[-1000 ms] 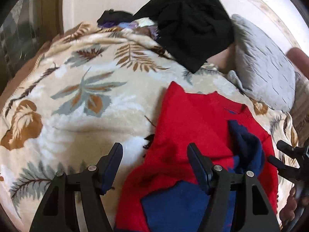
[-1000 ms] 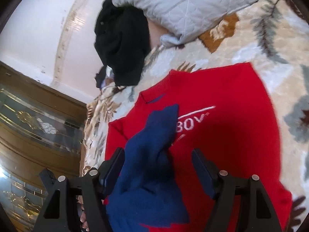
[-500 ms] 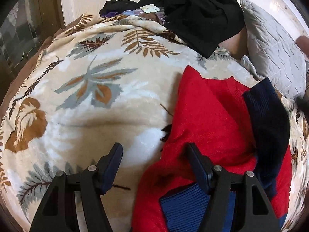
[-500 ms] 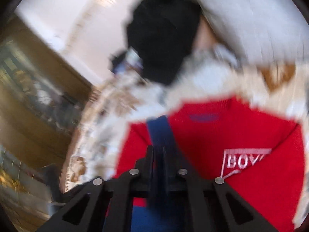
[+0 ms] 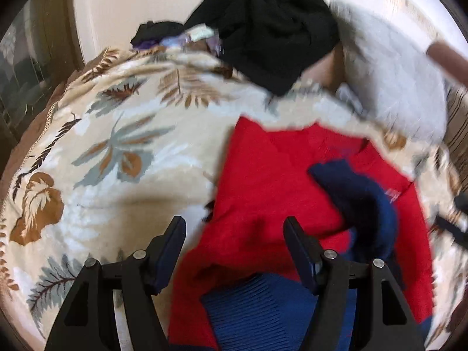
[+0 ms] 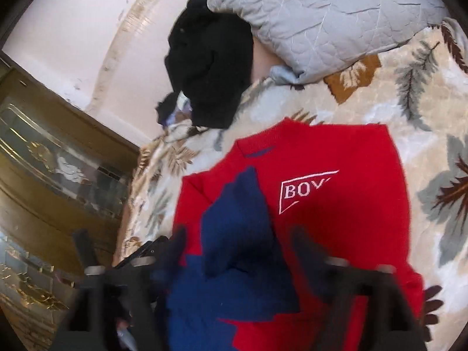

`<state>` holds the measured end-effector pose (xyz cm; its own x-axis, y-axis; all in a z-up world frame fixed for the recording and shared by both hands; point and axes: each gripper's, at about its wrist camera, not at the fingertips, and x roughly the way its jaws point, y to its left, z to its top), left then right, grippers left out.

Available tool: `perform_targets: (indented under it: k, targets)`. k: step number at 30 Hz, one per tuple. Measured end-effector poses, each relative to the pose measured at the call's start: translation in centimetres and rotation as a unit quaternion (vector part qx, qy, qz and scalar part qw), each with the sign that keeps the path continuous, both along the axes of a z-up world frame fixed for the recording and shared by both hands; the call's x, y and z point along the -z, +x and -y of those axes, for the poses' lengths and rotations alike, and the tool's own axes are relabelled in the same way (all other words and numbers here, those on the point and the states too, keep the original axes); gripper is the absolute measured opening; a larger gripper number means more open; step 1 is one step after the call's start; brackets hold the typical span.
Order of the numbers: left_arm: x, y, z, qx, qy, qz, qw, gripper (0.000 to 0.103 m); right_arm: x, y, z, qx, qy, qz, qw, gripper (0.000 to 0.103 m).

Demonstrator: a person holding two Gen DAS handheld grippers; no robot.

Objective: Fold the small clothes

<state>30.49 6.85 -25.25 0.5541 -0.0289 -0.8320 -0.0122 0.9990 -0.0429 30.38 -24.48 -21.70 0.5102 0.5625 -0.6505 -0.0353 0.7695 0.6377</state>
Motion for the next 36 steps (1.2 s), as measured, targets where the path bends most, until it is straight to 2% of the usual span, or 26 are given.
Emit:
perform_targets:
  k: [1, 3, 6, 11, 13, 14, 15, 16, 18, 21, 25, 29, 35, 36]
  targets:
    - [1.1, 0.4, 0.2, 0.003, 0.014, -0.025, 0.9996, 0.07, 0.2, 0.8, -0.9, -0.01, -0.008, -0.003, 1.0, 0.082]
    - [2.7, 0.8, -0.1, -0.002, 0.013, -0.056, 0.9983, 0.07, 0.8, 3.2, -3.3, -0.029, -0.039, -0.024, 0.999, 0.082]
    - [2.6, 0.8, -1.2, -0.005, -0.017, -0.059, 0.9981, 0.07, 2.1, 6.4, -6.9, -0.054, -0.087, -0.05, 0.993, 0.082]
    - [2.9, 0.8, -1.9, -0.004, -0.023, -0.065, 0.9976, 0.07, 5.4, 9.9, -11.4, -0.087, -0.162, -0.096, 0.978, 0.081]
    - [3.2, 0.9, -1.9, -0.002, -0.023, -0.068, 0.9974, 0.07, 6.5, 10.3, -12.6, -0.1, -0.196, -0.101, 0.97, 0.079]
    - [3.2, 0.9, -1.9, -0.001, -0.024, -0.068, 0.9974, 0.07, 6.5, 10.0, -13.0, -0.102, -0.213, -0.086, 0.968, 0.072]
    - [3.2, 0.9, -1.9, 0.0, -0.024, -0.068, 0.9974, 0.07, 6.3, 9.7, -13.2, -0.105, -0.23, -0.075, 0.965, 0.043]
    - [3.2, 0.8, -1.9, 0.0, -0.023, -0.067, 0.9975, 0.07, 6.1, 9.3, -13.2, -0.112, -0.239, -0.067, 0.962, 0.028]
    - [3.2, 0.7, -1.9, 0.001, -0.023, -0.067, 0.9975, 0.07, 5.1, 8.4, -12.0, -0.103, -0.223, -0.05, 0.968, 0.014]
    - [3.2, 0.5, -2.0, 0.001, -0.024, -0.066, 0.9975, 0.07, 2.7, 5.6, -8.8, -0.076, -0.194, -0.008, 0.978, 0.013]
    - [3.2, 0.1, -2.2, -0.002, -0.028, -0.067, 0.9974, 0.07, 0.2, -0.7, -3.7, -0.046, -0.132, 0.049, 0.989, 0.013]
    - [3.1, -0.1, -2.2, -0.002, -0.026, -0.066, 0.9974, 0.07, 0.1, -7.1, 1.6, -0.023, -0.073, 0.075, 0.994, 0.013]
    - [2.8, -0.7, -2.2, 0.001, -0.019, -0.066, 0.9976, 0.07, 2.6, -12.9, 7.6, 0.022, -0.03, -0.019, 0.999, 0.018]
    - [2.7, -0.7, -2.3, -0.001, -0.017, -0.066, 0.9976, 0.07, 2.6, -13.7, 8.5, 0.035, -0.027, -0.025, 0.999, 0.022]
